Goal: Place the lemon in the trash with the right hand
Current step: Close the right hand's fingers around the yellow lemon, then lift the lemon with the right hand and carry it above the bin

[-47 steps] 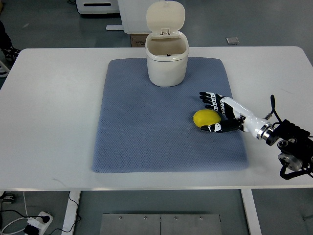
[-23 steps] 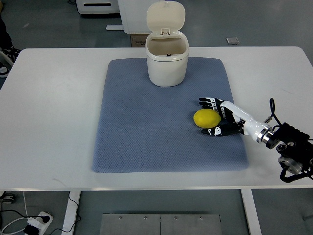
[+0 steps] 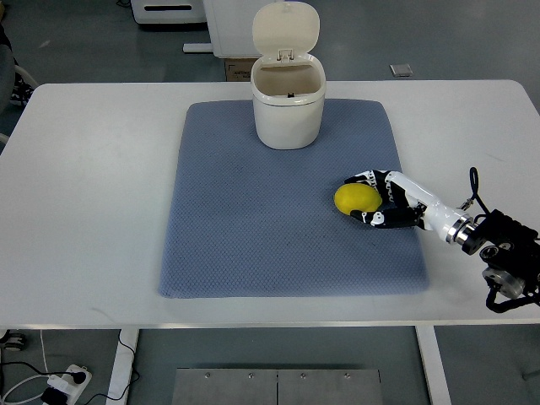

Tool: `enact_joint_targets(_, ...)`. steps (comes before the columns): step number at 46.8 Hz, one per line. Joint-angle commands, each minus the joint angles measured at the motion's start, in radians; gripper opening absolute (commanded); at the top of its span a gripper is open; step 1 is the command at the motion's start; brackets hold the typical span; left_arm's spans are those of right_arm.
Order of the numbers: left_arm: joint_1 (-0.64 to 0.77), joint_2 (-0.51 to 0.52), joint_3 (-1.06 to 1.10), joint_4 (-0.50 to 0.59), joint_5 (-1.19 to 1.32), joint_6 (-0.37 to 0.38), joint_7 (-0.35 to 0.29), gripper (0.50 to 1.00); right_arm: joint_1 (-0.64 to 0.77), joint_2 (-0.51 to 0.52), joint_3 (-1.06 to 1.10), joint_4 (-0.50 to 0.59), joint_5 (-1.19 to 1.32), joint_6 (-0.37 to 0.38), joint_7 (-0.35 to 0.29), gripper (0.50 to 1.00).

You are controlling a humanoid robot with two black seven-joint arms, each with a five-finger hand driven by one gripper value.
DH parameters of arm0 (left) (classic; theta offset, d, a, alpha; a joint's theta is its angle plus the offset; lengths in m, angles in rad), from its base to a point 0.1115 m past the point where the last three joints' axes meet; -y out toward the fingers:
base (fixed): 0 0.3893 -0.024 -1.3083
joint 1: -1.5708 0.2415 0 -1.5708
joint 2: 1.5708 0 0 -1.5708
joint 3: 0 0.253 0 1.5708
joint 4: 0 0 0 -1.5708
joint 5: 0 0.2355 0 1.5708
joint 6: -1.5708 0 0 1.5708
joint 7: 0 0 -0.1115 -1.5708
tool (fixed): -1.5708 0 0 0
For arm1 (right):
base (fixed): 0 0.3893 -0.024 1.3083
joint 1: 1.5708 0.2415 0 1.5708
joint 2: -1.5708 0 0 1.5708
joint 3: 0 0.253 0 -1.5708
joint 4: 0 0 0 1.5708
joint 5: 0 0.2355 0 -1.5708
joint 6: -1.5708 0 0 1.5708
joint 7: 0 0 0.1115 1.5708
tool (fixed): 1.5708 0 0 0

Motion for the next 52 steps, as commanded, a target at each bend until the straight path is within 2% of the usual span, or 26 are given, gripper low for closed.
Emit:
enact_joint_targets(1,0.000,0.000,0.000,0.000,0.000,0.000,0.000,1.000,0.002,-0.010,0.003,0.000,0.000,-0.001,0.000,0.500)
enact_joint_targets(22,0.000,0.000,0.000,0.000,0.000,0.000,0.000,1.000,0.136,-0.073,0.074,0.005,0.002,0.002,-0.003,0.500)
enact_joint_targets(35,0.000,0.000,0.000,0.000,0.000,0.000,0.000,1.000,0.280,-0.067,0.101,0.004,0.002,-0.009,-0.164,0.500)
enact_joint_targets(52,0.000,0.000,0.000,0.000,0.000,0.000,0.000,1.000,0.424,0.016,0.091,-0.003,-0.001,-0.113,-0.359,0.500)
